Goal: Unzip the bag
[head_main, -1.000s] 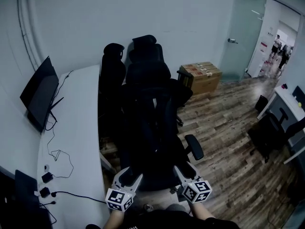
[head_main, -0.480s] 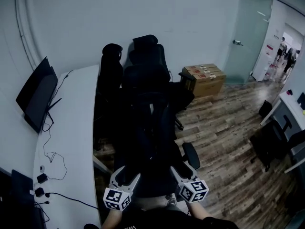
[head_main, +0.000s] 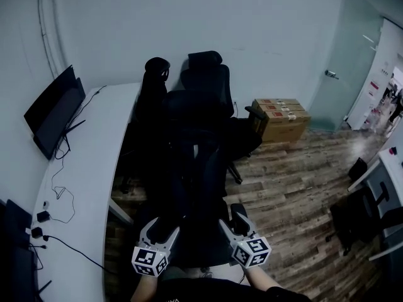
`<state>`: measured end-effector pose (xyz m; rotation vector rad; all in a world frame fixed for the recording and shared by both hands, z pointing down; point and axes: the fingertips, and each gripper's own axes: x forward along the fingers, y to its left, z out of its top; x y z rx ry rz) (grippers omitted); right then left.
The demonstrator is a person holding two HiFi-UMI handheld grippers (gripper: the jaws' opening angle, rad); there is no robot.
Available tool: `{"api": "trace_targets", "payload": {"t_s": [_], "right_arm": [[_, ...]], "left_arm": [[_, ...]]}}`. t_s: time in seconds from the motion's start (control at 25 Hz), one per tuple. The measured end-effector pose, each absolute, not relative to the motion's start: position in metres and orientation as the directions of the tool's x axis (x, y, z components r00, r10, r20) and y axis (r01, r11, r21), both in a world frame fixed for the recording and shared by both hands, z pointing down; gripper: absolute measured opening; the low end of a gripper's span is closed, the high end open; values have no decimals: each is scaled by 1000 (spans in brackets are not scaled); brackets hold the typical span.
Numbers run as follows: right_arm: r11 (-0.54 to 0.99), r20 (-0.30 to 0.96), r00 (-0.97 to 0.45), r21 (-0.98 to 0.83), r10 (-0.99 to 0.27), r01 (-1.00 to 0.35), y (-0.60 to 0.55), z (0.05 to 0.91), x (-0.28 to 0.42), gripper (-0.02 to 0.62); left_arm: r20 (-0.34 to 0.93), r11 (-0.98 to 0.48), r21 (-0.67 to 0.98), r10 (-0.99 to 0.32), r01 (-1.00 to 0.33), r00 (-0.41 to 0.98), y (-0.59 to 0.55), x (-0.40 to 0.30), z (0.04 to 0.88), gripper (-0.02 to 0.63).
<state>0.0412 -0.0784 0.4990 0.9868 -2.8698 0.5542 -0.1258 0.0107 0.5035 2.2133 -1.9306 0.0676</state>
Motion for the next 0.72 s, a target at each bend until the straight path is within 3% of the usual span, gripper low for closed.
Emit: {"api": "trace_targets", "payload": {"t_s": [0.28,0.72], "right_arm": [[731,187,-802,-334,-567,-594,-106,508,40,227],[658,231,-746,-361,-624,-661,-159,523,-29,229]], "left_arm": [[173,-68,129,-981,-989,90,-31,-142,513,295],[151,-80,118,-984,-990,98,-142,-254,518,308]]}}
